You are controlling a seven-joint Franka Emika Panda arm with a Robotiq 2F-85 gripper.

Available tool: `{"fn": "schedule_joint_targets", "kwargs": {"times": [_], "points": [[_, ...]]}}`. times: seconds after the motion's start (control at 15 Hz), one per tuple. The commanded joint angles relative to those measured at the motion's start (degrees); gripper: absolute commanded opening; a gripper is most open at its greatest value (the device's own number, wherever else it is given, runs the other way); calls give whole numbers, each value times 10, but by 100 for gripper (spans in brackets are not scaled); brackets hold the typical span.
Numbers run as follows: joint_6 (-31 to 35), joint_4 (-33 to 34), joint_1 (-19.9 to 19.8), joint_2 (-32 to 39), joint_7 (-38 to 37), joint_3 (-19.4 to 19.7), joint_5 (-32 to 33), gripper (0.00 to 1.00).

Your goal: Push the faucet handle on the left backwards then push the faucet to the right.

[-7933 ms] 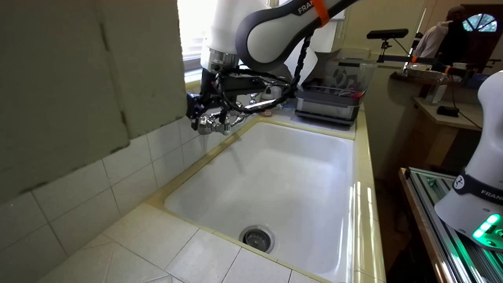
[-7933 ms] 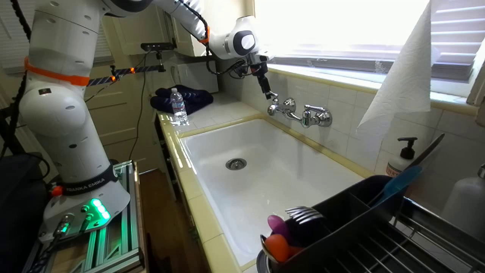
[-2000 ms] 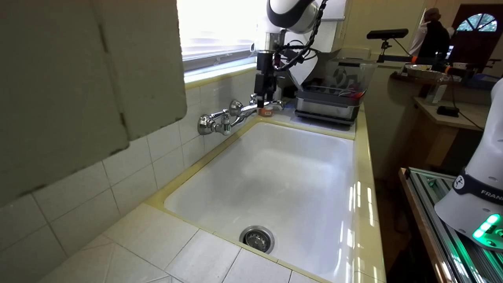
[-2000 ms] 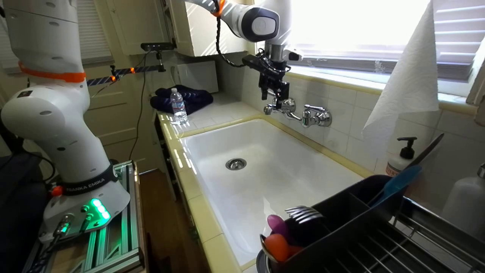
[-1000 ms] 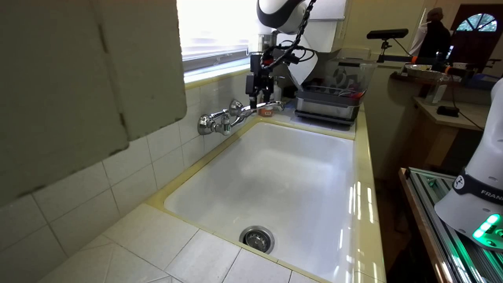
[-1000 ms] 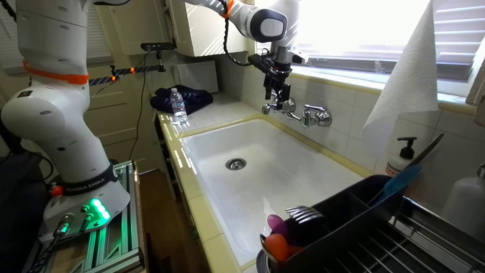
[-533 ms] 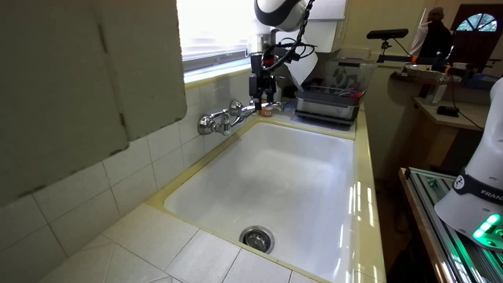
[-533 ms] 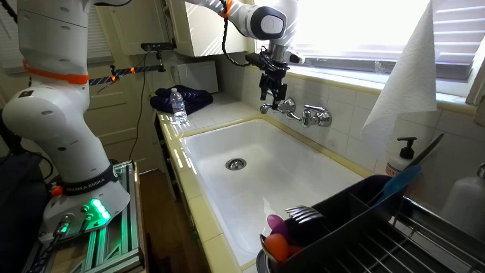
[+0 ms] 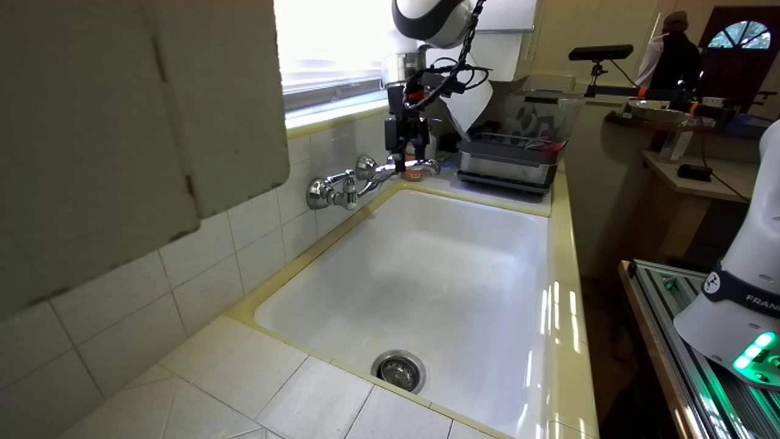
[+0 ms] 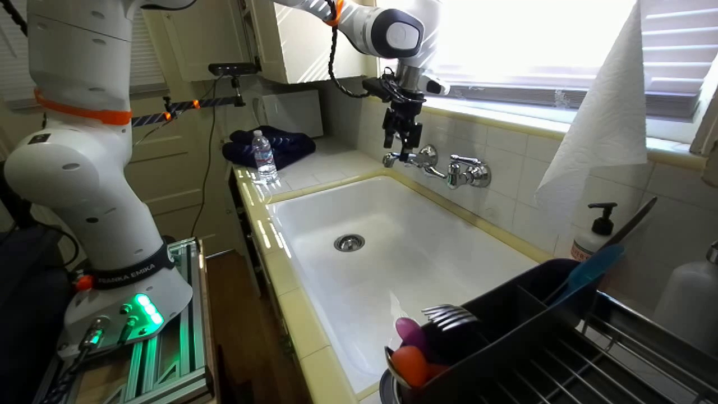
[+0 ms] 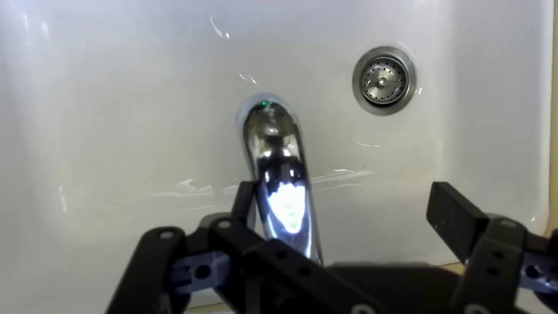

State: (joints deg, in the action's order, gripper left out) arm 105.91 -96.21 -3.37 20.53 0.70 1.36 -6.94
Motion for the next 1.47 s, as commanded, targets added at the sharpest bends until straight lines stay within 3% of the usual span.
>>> {"fn": "schedule_joint_targets", "kwargs": {"times": [0.0,1.4], "points": [[-30,13,11,5,-31,-6,-6,100],[-29,11,18,4,-65,-4,-4,100]]}}
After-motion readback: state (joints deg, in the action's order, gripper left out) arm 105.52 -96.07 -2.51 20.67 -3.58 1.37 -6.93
